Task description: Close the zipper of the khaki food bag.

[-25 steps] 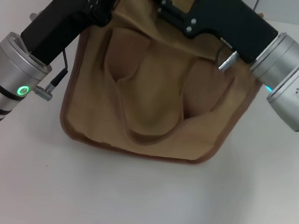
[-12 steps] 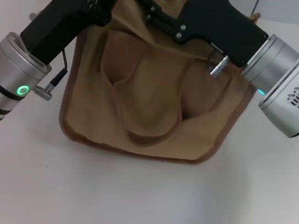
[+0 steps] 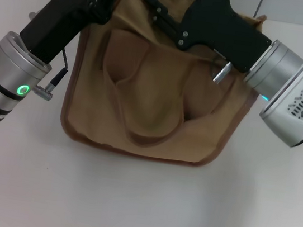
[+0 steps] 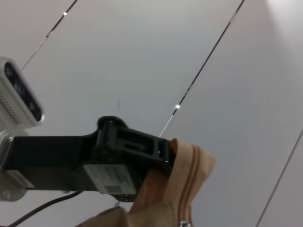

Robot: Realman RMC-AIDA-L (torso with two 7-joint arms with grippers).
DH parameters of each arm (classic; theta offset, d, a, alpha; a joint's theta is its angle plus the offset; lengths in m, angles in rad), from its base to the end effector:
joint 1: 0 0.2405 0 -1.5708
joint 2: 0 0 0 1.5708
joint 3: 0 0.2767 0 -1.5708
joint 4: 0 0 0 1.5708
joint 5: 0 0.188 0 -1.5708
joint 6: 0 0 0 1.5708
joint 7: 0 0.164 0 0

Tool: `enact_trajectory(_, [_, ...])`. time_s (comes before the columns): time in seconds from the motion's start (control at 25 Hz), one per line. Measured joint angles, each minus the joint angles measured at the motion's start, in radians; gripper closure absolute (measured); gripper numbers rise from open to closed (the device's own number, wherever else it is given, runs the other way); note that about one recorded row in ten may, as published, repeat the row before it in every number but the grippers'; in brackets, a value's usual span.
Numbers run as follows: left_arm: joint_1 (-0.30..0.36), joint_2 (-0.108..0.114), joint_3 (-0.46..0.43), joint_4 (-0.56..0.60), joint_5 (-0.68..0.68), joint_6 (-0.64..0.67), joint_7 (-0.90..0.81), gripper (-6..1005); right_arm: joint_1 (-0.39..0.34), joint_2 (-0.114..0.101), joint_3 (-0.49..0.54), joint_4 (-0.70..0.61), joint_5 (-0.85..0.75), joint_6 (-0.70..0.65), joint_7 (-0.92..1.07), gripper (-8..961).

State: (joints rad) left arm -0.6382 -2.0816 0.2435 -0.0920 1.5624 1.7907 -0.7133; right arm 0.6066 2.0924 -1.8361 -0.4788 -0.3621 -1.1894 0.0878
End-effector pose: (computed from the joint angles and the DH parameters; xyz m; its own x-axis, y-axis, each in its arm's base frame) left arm -0.1895 0.3301 -0.0133 0.1877 -0.1297 0.9736 0.5677 -0.7946 -0.2153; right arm 0.1361 0.3604 -0.0748 0.6611 0.5809 -0.4749 0.0355 -0.6565 -0.7535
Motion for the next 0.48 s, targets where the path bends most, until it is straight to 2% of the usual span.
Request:
enact_trajectory(0.2, [0.000,0.000,-0.003,0.000,0.001,-0.003,0.000,893,0.000,0.000,-0.011,-0.001,0.000,0.000,-0.011,426])
enact_trajectory(0.32, [0.000,0.000,-0.003,0.000,0.001,-0.003,0.000,892,0.002,0.000,-0.017,-0.002,0.000,0.003,-0.012,669])
enact_trajectory(0.48, [0.002,0.000,-0.003,0.000,0.000,-0.003,0.001,891,0.004,0.000,-0.019,-0.002,0.000,0.005,-0.012,751])
